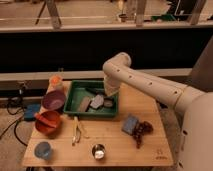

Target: Wipe purple bowl with towel

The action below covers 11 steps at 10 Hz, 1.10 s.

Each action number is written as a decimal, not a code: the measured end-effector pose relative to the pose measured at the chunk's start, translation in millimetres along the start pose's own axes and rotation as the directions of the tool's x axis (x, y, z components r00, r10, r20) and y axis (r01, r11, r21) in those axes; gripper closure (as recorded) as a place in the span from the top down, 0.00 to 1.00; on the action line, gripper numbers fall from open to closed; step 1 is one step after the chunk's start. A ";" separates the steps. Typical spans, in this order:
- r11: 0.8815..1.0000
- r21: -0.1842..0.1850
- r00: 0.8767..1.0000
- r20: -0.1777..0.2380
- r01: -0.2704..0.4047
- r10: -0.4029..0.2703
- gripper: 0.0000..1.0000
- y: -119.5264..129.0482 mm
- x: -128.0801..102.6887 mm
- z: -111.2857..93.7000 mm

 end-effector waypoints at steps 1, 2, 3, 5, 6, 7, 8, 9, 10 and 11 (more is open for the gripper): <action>1.000 -0.031 1.000 0.001 0.003 -0.003 0.47 -2.6 -4.2 1.3; 0.998 -0.057 1.000 0.010 0.013 -0.012 0.56 -7.7 -12.5 3.0; 0.997 -0.078 0.999 0.025 0.028 -0.027 0.67 -14.9 -23.9 4.6; 0.995 -0.089 0.998 0.049 0.050 -0.046 0.80 -21.7 -35.1 7.1; 0.994 -0.090 0.997 0.053 0.061 -0.056 0.80 -25.0 -40.8 9.7; 0.993 -0.088 0.996 0.052 0.074 -0.070 0.80 -29.8 -48.1 14.5; 0.994 -0.088 0.997 0.052 0.068 -0.063 0.80 -31.4 -51.6 17.4; 0.996 -0.084 0.999 0.036 0.035 -0.032 0.80 -32.6 -48.2 22.4; 0.997 -0.081 1.000 0.028 0.002 0.000 0.80 -34.2 -48.1 26.3; 0.997 -0.077 0.999 0.025 -0.025 0.027 0.80 -36.2 -49.4 29.7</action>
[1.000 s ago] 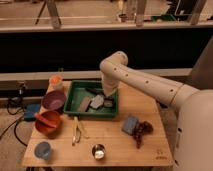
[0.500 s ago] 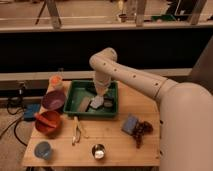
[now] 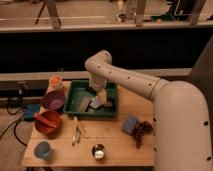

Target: Wipe purple bowl with towel

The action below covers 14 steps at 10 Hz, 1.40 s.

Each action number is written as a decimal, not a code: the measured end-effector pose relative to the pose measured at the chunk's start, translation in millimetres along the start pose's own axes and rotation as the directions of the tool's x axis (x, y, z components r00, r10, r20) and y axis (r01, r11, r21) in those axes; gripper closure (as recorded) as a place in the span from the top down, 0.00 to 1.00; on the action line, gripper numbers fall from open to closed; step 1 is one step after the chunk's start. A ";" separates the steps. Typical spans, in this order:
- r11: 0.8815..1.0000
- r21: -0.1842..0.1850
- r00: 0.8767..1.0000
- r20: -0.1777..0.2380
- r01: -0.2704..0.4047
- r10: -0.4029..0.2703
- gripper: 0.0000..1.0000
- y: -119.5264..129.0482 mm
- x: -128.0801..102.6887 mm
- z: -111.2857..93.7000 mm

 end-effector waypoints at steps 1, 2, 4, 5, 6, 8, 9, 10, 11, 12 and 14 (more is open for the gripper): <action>1.000 0.007 1.000 0.003 -0.028 0.028 0.80 -1.4 -0.5 3.6; 0.999 0.012 0.999 0.004 -0.045 0.045 0.80 -2.2 1.2 5.9; 0.998 0.017 0.998 0.015 -0.054 0.053 0.80 -6.9 -1.4 14.1; 0.998 0.015 0.998 0.018 -0.055 0.055 0.80 -8.2 -2.4 17.7; 0.998 0.012 0.998 0.022 -0.059 0.059 0.80 -10.0 -1.5 23.7; 0.999 0.011 0.998 0.034 -0.050 0.050 0.80 -13.6 0.1 37.7; 0.999 0.016 0.998 0.039 -0.042 0.041 0.80 -16.0 0.1 43.9; 0.999 0.020 0.999 0.035 -0.037 0.036 0.80 -17.4 2.4 49.3; 0.999 0.023 0.999 0.031 -0.038 0.038 0.80 -18.4 6.7 56.1; 0.999 0.022 0.999 0.026 -0.043 0.043 0.80 -18.5 10.9 60.3; 0.998 0.003 0.998 0.027 -0.063 0.063 0.80 -18.4 17.5 73.3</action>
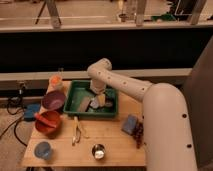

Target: Wipe purple bowl with towel

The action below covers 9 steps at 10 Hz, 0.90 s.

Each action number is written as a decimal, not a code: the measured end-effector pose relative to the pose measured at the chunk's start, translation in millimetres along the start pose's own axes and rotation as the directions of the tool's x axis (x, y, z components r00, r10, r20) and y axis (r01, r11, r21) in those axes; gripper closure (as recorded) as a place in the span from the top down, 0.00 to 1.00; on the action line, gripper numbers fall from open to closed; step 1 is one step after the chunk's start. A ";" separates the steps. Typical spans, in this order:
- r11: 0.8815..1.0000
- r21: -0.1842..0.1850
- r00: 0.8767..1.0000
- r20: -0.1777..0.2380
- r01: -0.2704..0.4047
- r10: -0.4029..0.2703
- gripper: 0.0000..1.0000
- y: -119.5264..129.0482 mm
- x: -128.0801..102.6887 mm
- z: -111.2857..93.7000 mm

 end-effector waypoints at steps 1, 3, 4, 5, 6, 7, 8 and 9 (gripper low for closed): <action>1.000 -0.011 1.000 0.001 -0.003 0.003 0.80 1.2 0.7 5.6; 1.000 -0.028 1.000 0.006 0.008 -0.008 0.80 2.4 -4.1 17.0; 1.000 -0.029 1.000 0.007 0.010 -0.010 0.80 2.7 -5.4 18.3; 0.999 -0.037 1.000 0.010 0.009 -0.009 0.80 4.7 -6.0 21.6; 0.999 -0.043 1.000 0.018 0.006 -0.005 0.80 4.9 -6.7 24.5; 0.998 -0.061 1.000 0.026 0.005 -0.003 0.80 6.7 -6.9 30.2; 0.998 -0.069 1.000 0.028 0.003 -0.001 0.80 6.8 -7.1 34.1; 0.997 -0.079 1.000 0.029 0.001 0.001 0.76 7.5 -7.4 38.4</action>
